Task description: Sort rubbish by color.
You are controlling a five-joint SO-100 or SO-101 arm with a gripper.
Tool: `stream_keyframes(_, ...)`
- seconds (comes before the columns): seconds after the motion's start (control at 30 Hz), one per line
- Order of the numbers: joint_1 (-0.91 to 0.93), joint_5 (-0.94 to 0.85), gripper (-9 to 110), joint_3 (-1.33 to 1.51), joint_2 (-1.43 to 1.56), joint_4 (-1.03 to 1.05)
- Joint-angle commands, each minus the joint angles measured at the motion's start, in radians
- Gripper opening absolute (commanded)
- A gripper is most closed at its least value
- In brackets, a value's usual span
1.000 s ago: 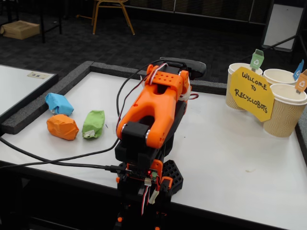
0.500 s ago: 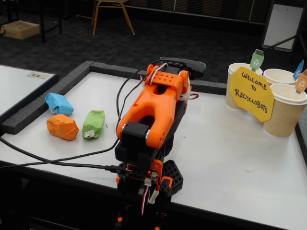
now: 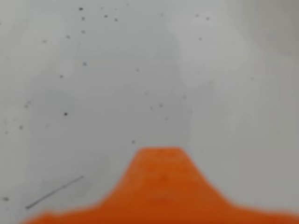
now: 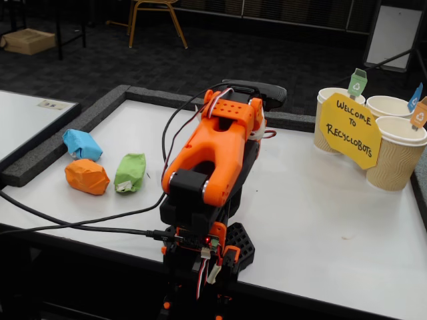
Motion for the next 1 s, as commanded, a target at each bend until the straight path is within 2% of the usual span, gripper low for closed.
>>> stream_keyframes(0.0, -0.020, 0.008, 0, -0.034, 0.026, -0.031)
stream_keyframes(0.63, -0.034, 0.017, 5, -0.040, 0.026, -0.040)
stream_keyframes(0.97, -0.003, 0.008, 7, -0.229, 0.026, -0.104)
